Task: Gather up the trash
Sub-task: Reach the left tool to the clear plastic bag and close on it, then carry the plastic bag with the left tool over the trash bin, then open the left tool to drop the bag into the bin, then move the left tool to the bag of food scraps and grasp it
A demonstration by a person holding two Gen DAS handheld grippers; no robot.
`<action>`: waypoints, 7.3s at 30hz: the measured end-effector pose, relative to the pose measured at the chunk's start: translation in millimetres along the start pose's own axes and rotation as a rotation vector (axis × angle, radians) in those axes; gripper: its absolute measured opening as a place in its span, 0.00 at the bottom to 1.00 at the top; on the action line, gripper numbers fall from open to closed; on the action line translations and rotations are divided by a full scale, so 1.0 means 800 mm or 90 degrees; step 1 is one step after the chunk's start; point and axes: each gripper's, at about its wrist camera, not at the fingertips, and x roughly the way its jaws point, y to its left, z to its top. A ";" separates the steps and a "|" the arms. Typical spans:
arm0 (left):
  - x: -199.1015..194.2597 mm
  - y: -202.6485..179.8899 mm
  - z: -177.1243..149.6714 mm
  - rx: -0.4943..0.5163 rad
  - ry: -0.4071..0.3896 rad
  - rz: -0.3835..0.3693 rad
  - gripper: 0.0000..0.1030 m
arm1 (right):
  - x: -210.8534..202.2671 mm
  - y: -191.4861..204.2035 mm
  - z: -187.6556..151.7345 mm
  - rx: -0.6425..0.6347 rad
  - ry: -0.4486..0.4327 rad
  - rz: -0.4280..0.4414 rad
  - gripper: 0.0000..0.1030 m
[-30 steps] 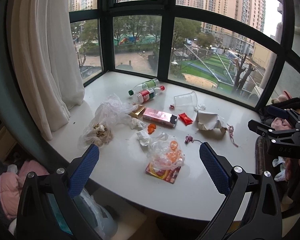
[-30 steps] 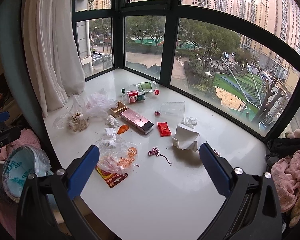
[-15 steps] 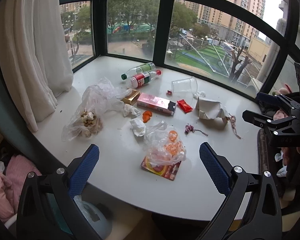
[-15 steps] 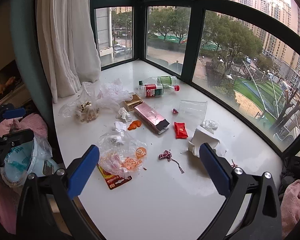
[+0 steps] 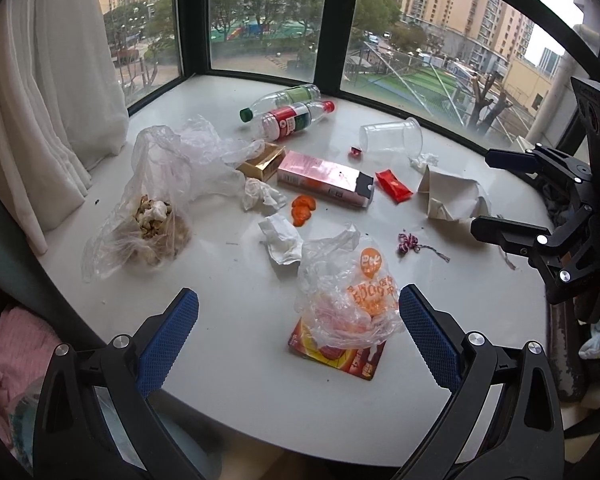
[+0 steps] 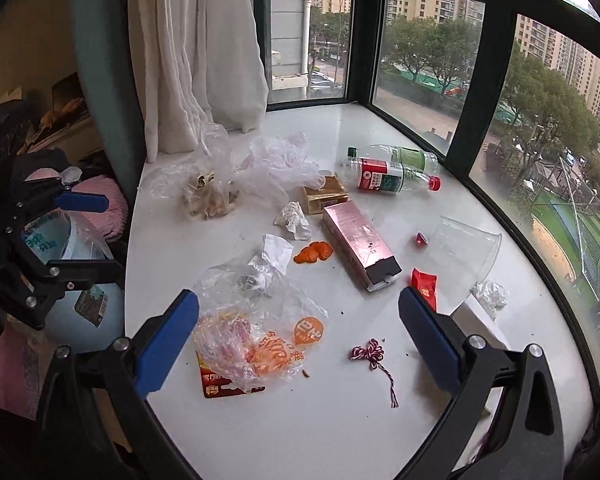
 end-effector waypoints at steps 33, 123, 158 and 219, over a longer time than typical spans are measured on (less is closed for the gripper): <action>0.177 0.012 -0.017 0.019 0.128 -0.036 0.09 | 0.218 -0.003 -0.012 -0.185 0.169 0.233 0.17; -0.203 0.304 -0.266 -0.129 0.019 0.154 0.90 | 0.113 0.444 0.095 -0.187 0.041 0.241 0.93; -0.050 0.229 -0.003 -0.005 -0.039 0.068 0.90 | 0.133 0.141 0.160 0.082 -0.013 0.001 0.93; 0.073 0.258 0.069 -0.023 0.031 0.018 0.02 | 0.230 0.116 0.202 0.099 0.063 0.112 0.06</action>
